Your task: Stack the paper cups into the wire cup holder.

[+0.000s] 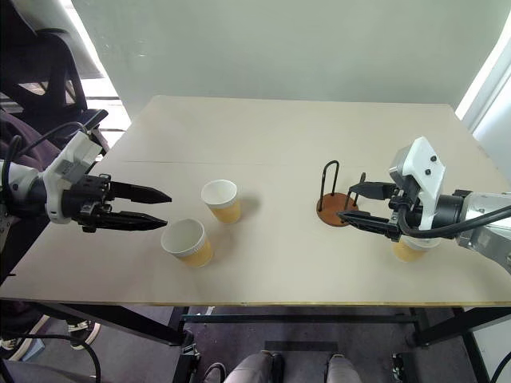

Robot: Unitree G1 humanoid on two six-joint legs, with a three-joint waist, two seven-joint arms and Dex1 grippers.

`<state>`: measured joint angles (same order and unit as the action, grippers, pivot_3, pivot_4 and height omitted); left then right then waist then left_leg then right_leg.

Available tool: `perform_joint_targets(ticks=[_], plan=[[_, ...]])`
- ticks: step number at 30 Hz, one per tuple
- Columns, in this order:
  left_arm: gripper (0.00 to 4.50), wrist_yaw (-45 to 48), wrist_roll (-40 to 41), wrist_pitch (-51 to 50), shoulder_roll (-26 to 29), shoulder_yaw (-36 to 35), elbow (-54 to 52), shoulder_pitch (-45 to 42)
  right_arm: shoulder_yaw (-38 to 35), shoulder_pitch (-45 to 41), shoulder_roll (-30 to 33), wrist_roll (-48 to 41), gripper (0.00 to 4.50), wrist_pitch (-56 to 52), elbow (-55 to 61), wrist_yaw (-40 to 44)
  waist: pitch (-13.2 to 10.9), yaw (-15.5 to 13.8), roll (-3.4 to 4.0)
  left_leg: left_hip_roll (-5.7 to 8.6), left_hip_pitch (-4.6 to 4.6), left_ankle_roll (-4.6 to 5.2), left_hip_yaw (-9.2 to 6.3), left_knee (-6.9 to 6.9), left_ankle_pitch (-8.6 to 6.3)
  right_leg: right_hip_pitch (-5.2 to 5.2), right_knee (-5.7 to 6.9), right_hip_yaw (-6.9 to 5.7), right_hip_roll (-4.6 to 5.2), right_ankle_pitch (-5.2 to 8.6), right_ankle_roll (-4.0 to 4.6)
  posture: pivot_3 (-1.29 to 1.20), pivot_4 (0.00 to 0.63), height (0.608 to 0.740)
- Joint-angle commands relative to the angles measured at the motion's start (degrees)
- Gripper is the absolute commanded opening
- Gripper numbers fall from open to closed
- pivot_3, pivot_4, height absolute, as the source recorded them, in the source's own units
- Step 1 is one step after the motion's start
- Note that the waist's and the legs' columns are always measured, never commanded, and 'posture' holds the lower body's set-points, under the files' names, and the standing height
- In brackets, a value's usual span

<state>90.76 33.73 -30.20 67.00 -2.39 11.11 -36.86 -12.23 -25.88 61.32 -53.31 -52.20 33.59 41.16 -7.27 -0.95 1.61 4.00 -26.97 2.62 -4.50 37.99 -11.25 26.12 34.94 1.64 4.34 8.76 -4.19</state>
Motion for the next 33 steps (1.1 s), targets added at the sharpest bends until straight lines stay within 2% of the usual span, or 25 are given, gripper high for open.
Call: perform_joint_targets(ticks=[1,6,15,22,27,33], plan=[[2.96,-0.1,1.3,-1.4,1.8,-4.8,-4.4,4.0,1.9,-3.2,-0.6,2.2,2.71,2.7,-1.9,2.9,0.0,0.3,0.00,0.00,0.01,-0.01,0.02,-0.01,-0.01,0.02,0.00,0.01,0.00,-0.01,0.01,0.00,0.150,0.740],[2.96,-0.3,0.9,-1.5,1.6,-5.2,-5.2,4.1,1.8,-3.1,-0.7,3.2,2.71,3.0,-2.3,3.8,0.0,0.3,-0.03,-0.05,0.00,-0.06,-0.01,-0.03,0.01,0.04,0.03,-0.05,-0.02,0.00,0.05,0.00,0.150,0.740],[2.96,1.7,-0.7,0.5,-1.7,-1.0,-3.1,-3.6,-3.2,0.3,-0.6,1.6,2.71,-0.2,1.1,0.2,0.0,0.2,-0.08,-0.04,0.01,-0.06,0.00,-0.02,0.02,0.00,0.01,-0.03,0.00,-0.02,0.11,0.00,0.150,0.740],[2.96,1.7,-1.1,3.7,-3.6,6.3,2.6,-10.3,-3.6,0.8,-6.3,-2.2,2.71,-8.4,5.6,-14.0,0.0,0.3,-0.13,-0.10,0.03,-0.12,-0.01,-0.02,0.07,0.03,0.07,-0.07,-0.02,-0.07,0.13,0.00,0.150,0.740],[2.96,1.7,-0.8,5.7,-4.0,9.9,5.4,-13.3,0.3,-0.7,-14.2,-2.0,2.71,-14.1,6.5,-26.1,0.1,0.3,-0.21,-0.09,0.06,-0.08,0.01,-0.01,0.09,0.01,0.05,-0.06,-0.03,-0.11,0.05,0.00,0.150,0.740],[2.96,1.7,-0.1,6.6,-4.2,11.8,6.2,-14.3,5.4,-2.5,-26.3,3.2,2.71,-21.0,3.2,-39.8,0.1,0.3,-0.24,-0.08,0.06,-0.04,0.02,0.01,0.19,0.02,0.06,-0.05,-0.03,-0.23,-0.06,0.00,0.150,0.740]])
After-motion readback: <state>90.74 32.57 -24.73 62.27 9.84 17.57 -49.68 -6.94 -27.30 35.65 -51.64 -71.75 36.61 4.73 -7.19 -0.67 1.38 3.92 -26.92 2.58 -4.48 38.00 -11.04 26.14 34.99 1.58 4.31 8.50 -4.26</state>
